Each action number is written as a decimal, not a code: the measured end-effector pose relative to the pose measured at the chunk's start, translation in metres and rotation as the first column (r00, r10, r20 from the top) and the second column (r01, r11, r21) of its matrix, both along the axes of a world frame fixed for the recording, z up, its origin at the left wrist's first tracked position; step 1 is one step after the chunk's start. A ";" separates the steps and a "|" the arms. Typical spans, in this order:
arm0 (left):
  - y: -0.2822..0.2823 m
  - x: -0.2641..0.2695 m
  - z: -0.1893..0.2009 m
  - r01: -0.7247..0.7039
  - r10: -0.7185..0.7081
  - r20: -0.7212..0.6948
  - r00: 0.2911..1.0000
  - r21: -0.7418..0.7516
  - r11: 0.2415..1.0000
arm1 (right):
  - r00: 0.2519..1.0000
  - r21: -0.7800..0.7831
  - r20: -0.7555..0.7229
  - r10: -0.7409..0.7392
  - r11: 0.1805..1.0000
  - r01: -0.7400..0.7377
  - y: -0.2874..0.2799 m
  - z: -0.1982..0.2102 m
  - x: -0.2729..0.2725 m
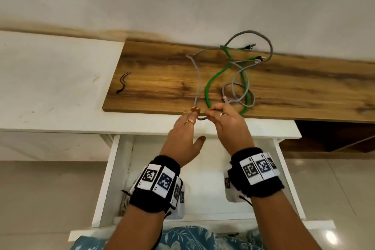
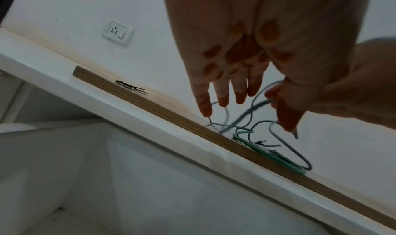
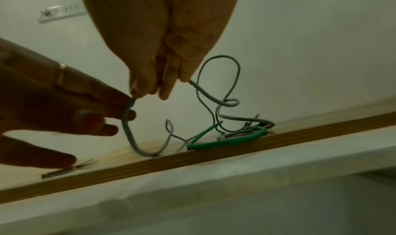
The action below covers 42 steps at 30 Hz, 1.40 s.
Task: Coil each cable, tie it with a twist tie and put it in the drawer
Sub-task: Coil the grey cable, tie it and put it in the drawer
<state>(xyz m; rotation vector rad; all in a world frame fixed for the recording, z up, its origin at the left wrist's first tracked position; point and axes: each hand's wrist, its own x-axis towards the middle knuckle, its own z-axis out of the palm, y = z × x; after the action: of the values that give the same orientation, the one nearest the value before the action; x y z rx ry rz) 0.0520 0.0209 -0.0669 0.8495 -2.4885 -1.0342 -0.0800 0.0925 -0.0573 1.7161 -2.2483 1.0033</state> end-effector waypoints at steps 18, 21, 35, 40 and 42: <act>-0.002 0.004 0.000 0.249 -0.268 0.073 0.961 0.207 0.946 | -0.189 -0.117 0.951 0.245 0.851 0.512 0.027 -0.005 -0.034; -0.003 0.004 -0.004 0.278 -0.300 0.077 0.951 0.215 0.936 | -0.251 -0.093 0.927 0.277 0.820 0.565 0.029 -0.002 -0.041; -0.002 -0.003 -0.006 0.044 -0.048 0.052 0.997 0.079 0.996 | 0.173 -0.248 0.968 0.182 0.803 0.541 0.035 0.032 -0.044; 0.002 -0.004 0.003 0.043 -0.047 0.028 0.999 0.122 0.992 | 0.017 -0.467 0.850 0.526 0.739 0.486 0.037 0.060 -0.032; 0.002 -0.003 0.005 0.036 -0.038 0.007 0.999 0.188 0.981 | -0.006 -0.530 0.809 0.588 0.734 0.425 0.040 0.066 -0.030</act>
<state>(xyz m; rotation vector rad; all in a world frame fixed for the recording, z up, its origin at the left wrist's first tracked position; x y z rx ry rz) 0.0486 0.0232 -0.0615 0.8667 -2.4526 -1.2971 -0.1098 0.1326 0.0086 0.5345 -1.3606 3.4607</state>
